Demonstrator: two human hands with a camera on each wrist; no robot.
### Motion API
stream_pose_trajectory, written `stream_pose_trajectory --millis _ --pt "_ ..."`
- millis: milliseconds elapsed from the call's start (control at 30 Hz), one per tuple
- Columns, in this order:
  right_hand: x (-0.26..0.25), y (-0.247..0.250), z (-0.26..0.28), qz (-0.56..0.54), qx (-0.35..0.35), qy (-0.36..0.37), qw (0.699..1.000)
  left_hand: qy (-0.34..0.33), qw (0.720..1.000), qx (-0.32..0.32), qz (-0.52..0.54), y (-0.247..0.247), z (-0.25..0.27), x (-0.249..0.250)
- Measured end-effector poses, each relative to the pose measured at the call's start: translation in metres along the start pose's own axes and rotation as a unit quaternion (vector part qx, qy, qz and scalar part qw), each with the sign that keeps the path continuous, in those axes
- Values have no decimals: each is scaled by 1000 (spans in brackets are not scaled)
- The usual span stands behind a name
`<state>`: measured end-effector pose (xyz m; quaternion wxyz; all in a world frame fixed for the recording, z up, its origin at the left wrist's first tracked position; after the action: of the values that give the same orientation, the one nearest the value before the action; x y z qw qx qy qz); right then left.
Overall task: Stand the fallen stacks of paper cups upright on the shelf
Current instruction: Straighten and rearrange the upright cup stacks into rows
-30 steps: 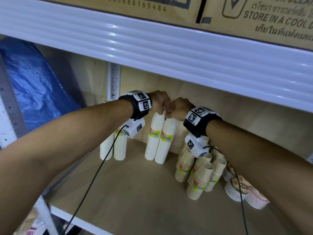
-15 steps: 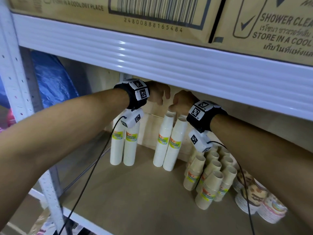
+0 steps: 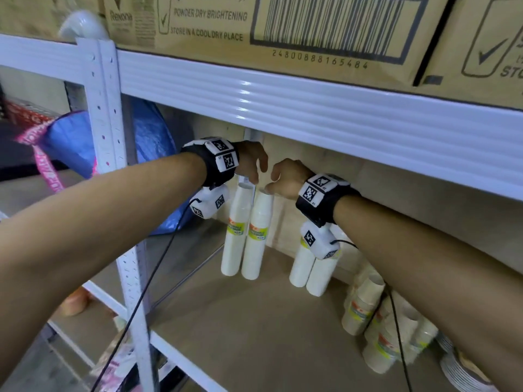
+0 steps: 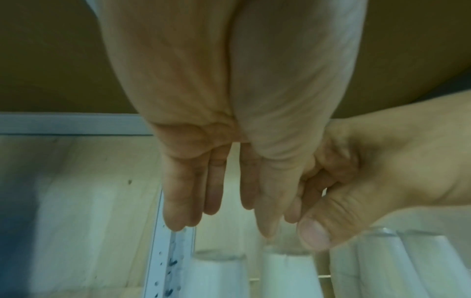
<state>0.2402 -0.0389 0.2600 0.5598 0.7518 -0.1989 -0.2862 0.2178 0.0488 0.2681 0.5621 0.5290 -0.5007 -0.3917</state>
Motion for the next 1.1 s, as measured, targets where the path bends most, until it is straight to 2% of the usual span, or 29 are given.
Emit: stream_pose_trajectory --millis 267,400,700,900,1100 --pt "-14 -42 -13 -17 -32 -7 999 6 1000 -19 -3 -36 -1 -23" --pt "-11 -53 -16 -9 -42 -12 999 -7 1000 3 -9 -43 -4 -28" --pt "-5 -52 -16 -32 -32 -14 999 -16 1000 7 -1 -45 -4 -26" --pt "1 -42 -1 -51 -24 -22 998 -24 999 -31 18 -45 -4 -15" --pt "22 -24 23 -39 -18 -46 998 -51 995 -74 31 -47 -6 18"
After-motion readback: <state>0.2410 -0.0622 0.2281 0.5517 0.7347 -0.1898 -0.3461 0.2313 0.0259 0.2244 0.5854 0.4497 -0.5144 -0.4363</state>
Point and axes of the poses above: each hand's wrist, its own z-axis away from the middle knuckle, its own y-axis out of the back of the hand, x = y × z, the point moved 10 cm from there along -z, towards the middle knuckle
